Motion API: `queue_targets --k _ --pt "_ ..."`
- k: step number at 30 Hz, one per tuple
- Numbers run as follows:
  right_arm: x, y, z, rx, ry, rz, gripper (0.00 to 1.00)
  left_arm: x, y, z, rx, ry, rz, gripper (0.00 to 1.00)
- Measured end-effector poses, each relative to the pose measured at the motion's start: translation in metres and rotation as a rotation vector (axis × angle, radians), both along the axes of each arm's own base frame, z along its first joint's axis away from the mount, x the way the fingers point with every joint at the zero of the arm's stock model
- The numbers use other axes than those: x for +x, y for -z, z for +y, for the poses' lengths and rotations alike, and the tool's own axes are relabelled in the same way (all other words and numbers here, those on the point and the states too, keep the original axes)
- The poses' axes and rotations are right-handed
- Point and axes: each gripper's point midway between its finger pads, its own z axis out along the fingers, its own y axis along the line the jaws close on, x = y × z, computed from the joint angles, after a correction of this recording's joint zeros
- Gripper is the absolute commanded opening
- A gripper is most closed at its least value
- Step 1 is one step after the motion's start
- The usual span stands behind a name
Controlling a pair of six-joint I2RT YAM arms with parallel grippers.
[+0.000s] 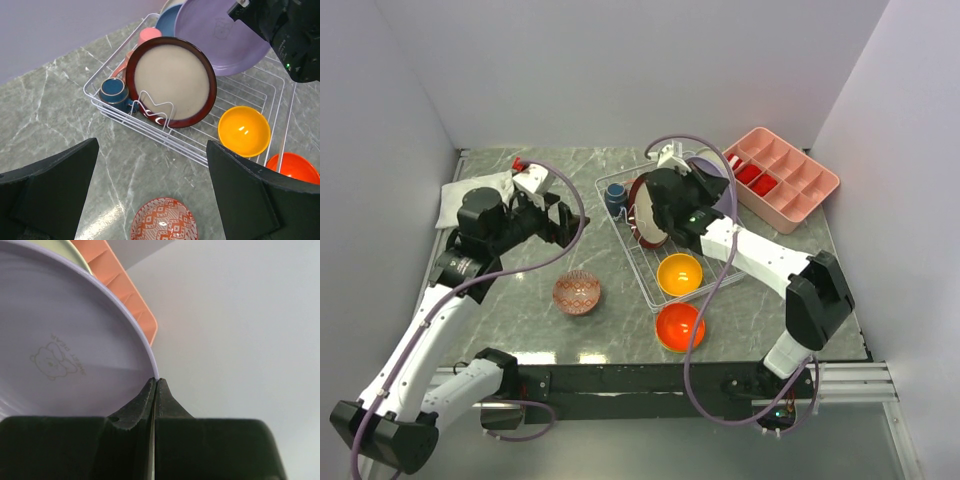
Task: Load the mixed dishes into the dish rack
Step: Insert the plate into the dish rack.
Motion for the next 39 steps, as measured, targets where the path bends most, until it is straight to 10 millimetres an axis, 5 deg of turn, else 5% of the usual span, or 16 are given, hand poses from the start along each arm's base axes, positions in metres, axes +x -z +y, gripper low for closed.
queue_targets --k 10,25,35,38,39 --pt "-0.001 0.001 -0.002 -0.046 0.022 0.001 0.00 0.004 -0.003 -0.003 -0.014 0.005 0.004 0.96" --pt "0.025 0.035 0.021 -0.138 0.056 0.062 0.00 -0.005 -0.022 0.000 -0.044 0.005 -0.065 0.96" --pt "0.025 0.032 0.041 -0.145 0.037 0.055 0.00 -0.008 -0.026 0.001 -0.049 0.004 -0.079 0.96" --pt "0.030 0.036 0.059 -0.133 0.000 0.050 0.29 -0.008 -0.026 0.001 -0.050 0.004 -0.078 0.96" --pt "0.032 0.039 0.066 -0.134 -0.017 0.054 0.72 -0.008 -0.026 0.001 -0.050 0.004 -0.078 0.96"
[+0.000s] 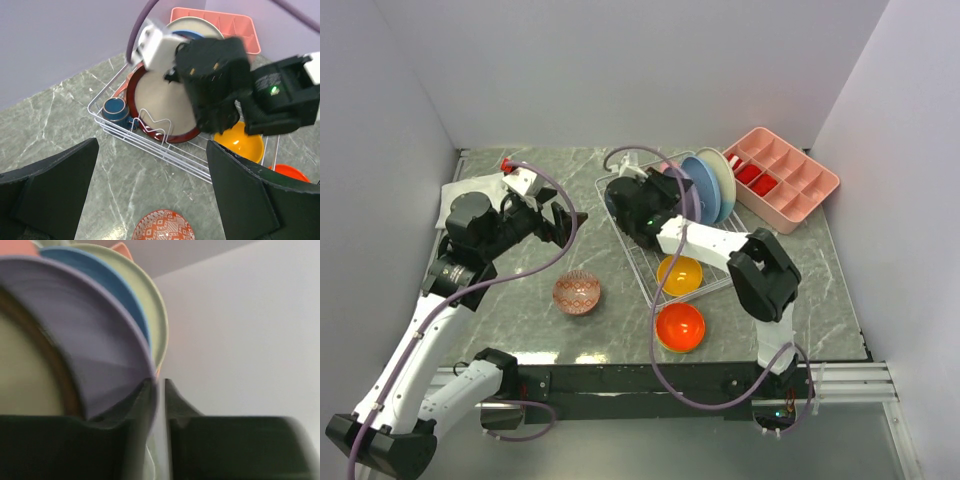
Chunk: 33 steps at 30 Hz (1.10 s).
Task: Load the mixed dishes into the dish rack
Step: Insert the plate into the dish rack.
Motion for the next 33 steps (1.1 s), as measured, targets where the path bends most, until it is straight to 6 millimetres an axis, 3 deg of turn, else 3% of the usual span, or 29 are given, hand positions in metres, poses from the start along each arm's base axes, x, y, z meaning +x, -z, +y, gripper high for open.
queue_targets --k 1,2,6,12,20,28,31,33 --pt "0.001 0.005 0.007 0.000 -0.019 0.006 0.94 0.000 0.000 0.000 0.000 0.000 0.000 0.96" --pt "0.001 0.009 0.014 -0.003 -0.036 0.013 1.00 0.000 0.000 0.000 0.000 0.000 0.000 0.96" --pt "-0.014 -0.002 0.020 -0.032 -0.015 0.002 1.00 0.000 0.000 0.000 0.000 0.000 0.000 0.96" --pt "-0.011 -0.006 0.023 -0.038 -0.039 0.005 1.00 0.001 -0.001 -0.001 -0.009 0.000 0.001 0.96" --pt "-0.009 -0.035 0.018 -0.152 0.001 0.061 1.00 0.007 -0.008 -0.003 -0.022 -0.004 -0.013 0.96" --pt "-0.013 -0.064 -0.007 -0.180 0.055 0.061 1.00 0.022 -0.043 0.011 -0.064 -0.117 -0.072 0.96" --pt "-0.029 -0.082 -0.028 -0.165 0.065 0.048 1.00 0.027 -0.043 0.018 -0.089 -0.175 -0.057 0.96" --pt "-0.044 -0.094 -0.044 -0.137 0.071 0.023 1.00 0.033 -0.032 0.018 -0.096 -0.196 -0.014 0.96"
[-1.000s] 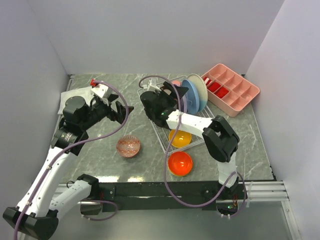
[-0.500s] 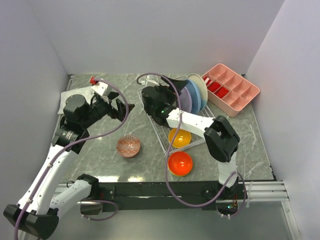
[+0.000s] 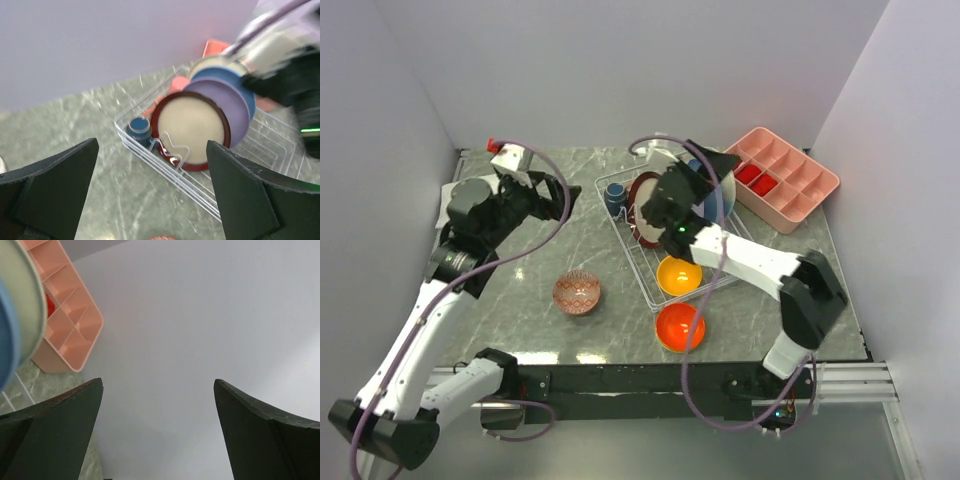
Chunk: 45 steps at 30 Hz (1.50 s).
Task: Load the mixed dishes into the dish rack
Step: Insert the plate into the dish rack, then adjust the dish rack at the center of the board.
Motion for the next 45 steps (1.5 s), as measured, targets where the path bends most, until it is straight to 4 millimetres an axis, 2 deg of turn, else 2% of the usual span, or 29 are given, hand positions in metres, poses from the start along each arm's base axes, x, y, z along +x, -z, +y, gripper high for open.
queue_targets --k 3,7,10,12,14,16,18,19,22,23,25,27,29,33,37,38,40,41,45 --pt "-0.023 -0.018 -0.025 0.064 0.000 -0.060 1.00 0.013 0.029 -0.006 -0.004 -0.005 0.108 0.96" --pt "-0.046 -0.045 -0.052 0.217 -0.086 -0.162 1.00 0.033 0.091 -0.017 0.007 -0.006 0.313 0.96" --pt "-0.034 -0.069 -0.058 0.464 -0.310 -0.194 0.98 0.038 0.134 -0.028 0.003 0.008 0.465 0.98" --pt "-0.039 -0.066 -0.083 0.650 -0.369 -0.201 1.00 0.041 0.154 -0.037 -0.012 0.027 0.541 0.98" --pt "-0.055 -0.035 -0.104 0.742 -0.340 -0.140 0.99 0.042 0.167 -0.046 -0.033 0.050 0.598 0.94" --pt "-0.069 -0.002 -0.102 0.805 -0.349 -0.037 0.97 0.043 0.177 -0.056 -0.058 0.078 0.640 0.89" --pt "-0.072 0.036 -0.093 0.854 -0.350 0.098 0.92 0.045 0.189 -0.065 -0.081 0.098 0.688 0.82" --pt "-0.074 0.051 -0.098 0.871 -0.323 0.143 0.91 0.046 0.195 -0.069 -0.090 0.108 0.715 0.81" --pt "-0.075 0.105 -0.101 0.932 -0.243 0.333 0.77 0.051 0.213 -0.082 -0.111 0.125 0.788 0.75" --pt "-0.077 0.119 -0.104 0.946 -0.216 0.384 0.62 0.053 0.220 -0.086 -0.114 0.127 0.814 0.70" --pt "-0.083 0.141 -0.111 0.977 -0.169 0.482 0.57 0.055 0.230 -0.093 -0.121 0.130 0.851 0.68" --pt "-0.084 0.157 -0.118 1.020 -0.124 0.544 0.57 0.054 0.239 -0.100 -0.120 0.140 0.883 0.68" --pt "-0.080 0.172 -0.129 1.055 -0.072 0.581 0.59 0.053 0.247 -0.106 -0.120 0.147 0.910 0.62" --pt "-0.074 0.192 -0.139 1.081 -0.023 0.635 0.59 0.056 0.258 -0.113 -0.113 0.148 0.939 0.57" --pt "-0.068 0.204 -0.133 1.101 -0.058 0.691 0.57 0.059 0.267 -0.114 -0.107 0.140 0.963 0.29" --pt "-0.067 0.205 -0.132 1.104 -0.069 0.700 0.57 0.059 0.269 -0.114 -0.112 0.137 0.973 0.19" --pt "-0.064 0.208 -0.129 1.108 -0.088 0.713 0.53 0.059 0.266 -0.114 -0.137 0.118 1.002 0.10" --pt "-0.062 0.210 -0.127 1.112 -0.097 0.719 0.53 0.059 0.266 -0.114 -0.158 0.094 1.029 0.01" --pt "-0.057 0.218 -0.121 1.138 -0.105 0.749 0.46 0.063 0.264 -0.108 -0.223 -0.005 1.094 0.01"
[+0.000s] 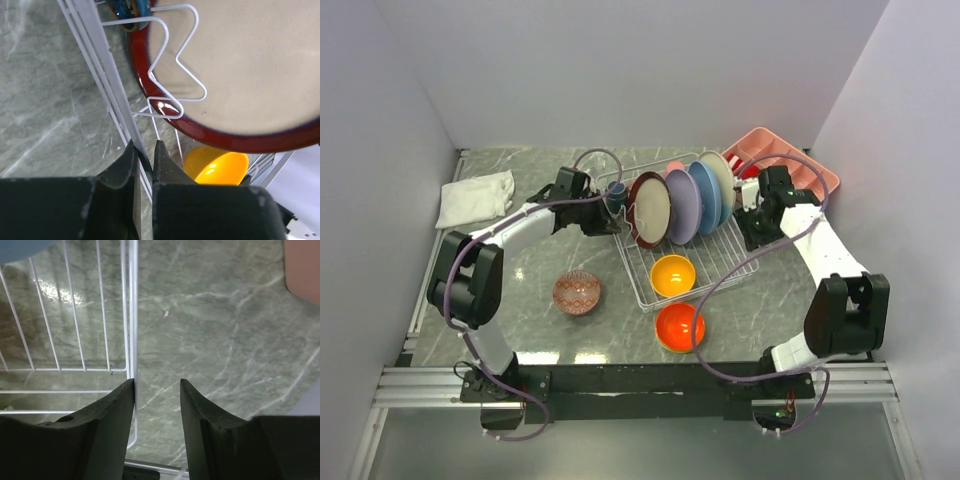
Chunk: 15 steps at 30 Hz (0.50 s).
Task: Load the mixed dishes into the dish rack
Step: Adjust the dish rack at the center of the board.
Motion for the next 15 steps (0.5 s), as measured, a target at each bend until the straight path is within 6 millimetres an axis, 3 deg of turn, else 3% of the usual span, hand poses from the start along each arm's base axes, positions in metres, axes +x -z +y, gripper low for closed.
queue_targets --k 4,6,7,8,15 --pt "0.005 0.006 0.009 0.039 -0.004 0.048 0.37 0.001 0.000 0.003 0.013 -0.015 0.015 0.01" --pt "0.009 0.009 0.011 0.052 0.001 0.062 0.24 0.003 0.001 0.004 0.018 -0.013 0.017 0.01" --pt "0.010 0.010 0.013 0.064 0.007 0.068 0.07 0.003 0.001 0.004 0.020 -0.010 0.021 0.01" --pt "0.009 0.010 0.016 0.075 0.011 0.077 0.00 0.004 0.001 0.004 0.020 -0.009 0.021 0.01" --pt "0.024 0.008 0.020 0.086 0.048 0.078 0.00 0.030 -0.001 0.000 0.038 -0.010 0.006 0.01"
